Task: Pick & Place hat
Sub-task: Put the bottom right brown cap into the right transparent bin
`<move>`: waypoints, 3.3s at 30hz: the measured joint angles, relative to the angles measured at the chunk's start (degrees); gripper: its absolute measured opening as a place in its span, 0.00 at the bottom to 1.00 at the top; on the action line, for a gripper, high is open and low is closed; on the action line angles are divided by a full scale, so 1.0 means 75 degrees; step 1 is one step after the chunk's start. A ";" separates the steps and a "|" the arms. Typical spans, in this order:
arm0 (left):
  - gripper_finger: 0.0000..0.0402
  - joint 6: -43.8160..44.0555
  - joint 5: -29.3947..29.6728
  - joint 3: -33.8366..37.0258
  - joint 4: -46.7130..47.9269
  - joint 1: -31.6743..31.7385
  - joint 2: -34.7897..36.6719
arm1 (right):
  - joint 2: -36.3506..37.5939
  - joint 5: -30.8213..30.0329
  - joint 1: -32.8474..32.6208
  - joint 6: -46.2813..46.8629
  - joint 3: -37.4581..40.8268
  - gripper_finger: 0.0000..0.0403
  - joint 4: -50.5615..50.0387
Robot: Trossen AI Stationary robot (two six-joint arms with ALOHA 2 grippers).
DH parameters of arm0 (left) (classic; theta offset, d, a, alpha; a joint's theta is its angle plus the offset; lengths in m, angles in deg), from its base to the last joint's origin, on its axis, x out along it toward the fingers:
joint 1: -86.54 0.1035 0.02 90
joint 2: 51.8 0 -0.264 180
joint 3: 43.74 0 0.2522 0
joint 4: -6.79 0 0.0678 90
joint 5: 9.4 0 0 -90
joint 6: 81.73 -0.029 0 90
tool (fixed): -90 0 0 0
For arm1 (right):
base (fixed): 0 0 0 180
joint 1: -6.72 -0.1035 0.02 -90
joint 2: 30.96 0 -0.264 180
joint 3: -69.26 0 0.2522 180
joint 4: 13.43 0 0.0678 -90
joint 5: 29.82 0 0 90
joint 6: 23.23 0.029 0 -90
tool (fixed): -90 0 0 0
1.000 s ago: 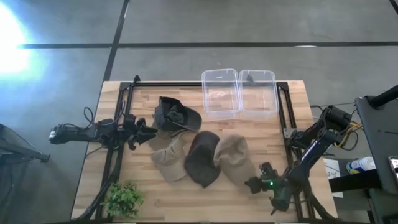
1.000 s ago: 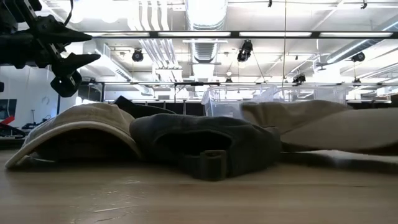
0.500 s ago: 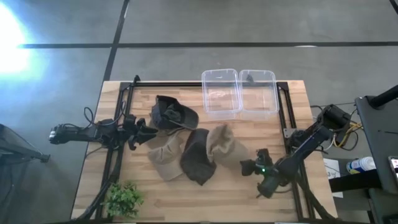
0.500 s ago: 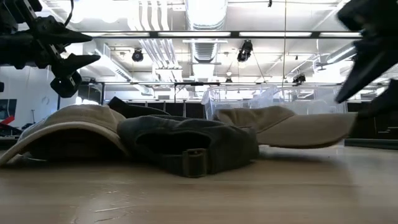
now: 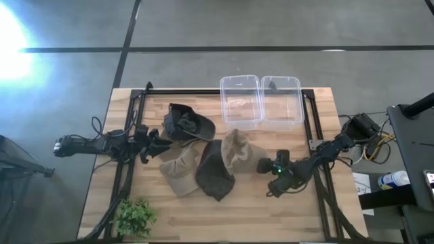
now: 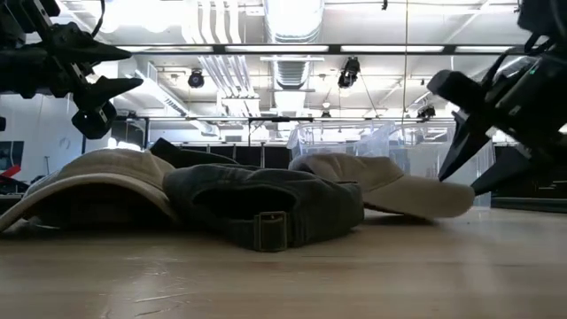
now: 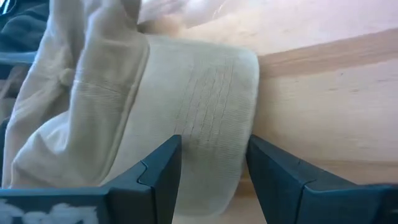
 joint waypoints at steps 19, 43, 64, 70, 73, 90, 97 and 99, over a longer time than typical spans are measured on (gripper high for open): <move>0.43 0.0000 0.0001 0.0000 -0.0003 0.0002 0.0000 | 0.0084 -0.0727 0.0127 -0.1593 0.1704 0.06 0.4975; 0.43 0.0000 -0.0002 0.0000 0.0000 -0.0001 0.0000 | 0.4232 -0.2328 0.0367 -1.1533 -0.0584 0.03 0.5129; 0.43 0.0000 -0.0001 0.0000 -0.0002 0.0002 0.0001 | 0.4713 -0.1465 0.3851 -0.6882 -0.4461 0.03 -0.6818; 0.43 0.0000 0.0000 0.0000 -0.0003 -0.0001 0.0003 | 0.4818 -0.0059 0.4495 -0.7477 -0.4427 0.03 -0.6887; 0.43 0.0000 0.0001 0.0000 -0.0002 0.0001 0.0001 | 0.4874 0.0453 0.4737 -0.8020 -0.4348 0.03 -0.6377; 0.43 0.0003 0.0001 0.0000 -0.0003 0.0002 0.0002 | 0.5193 0.2842 0.7837 -0.9369 -0.2515 0.03 -0.3778; 0.43 0.0000 0.0001 0.0000 -0.0003 0.0002 0.0003 | 0.5214 0.3527 0.8698 -1.0185 -0.2492 0.03 -0.3658; 0.43 0.0000 0.0001 0.0000 -0.0001 0.0002 0.0001 | 0.5310 0.4209 0.9052 -1.0455 -0.2538 0.03 -0.3634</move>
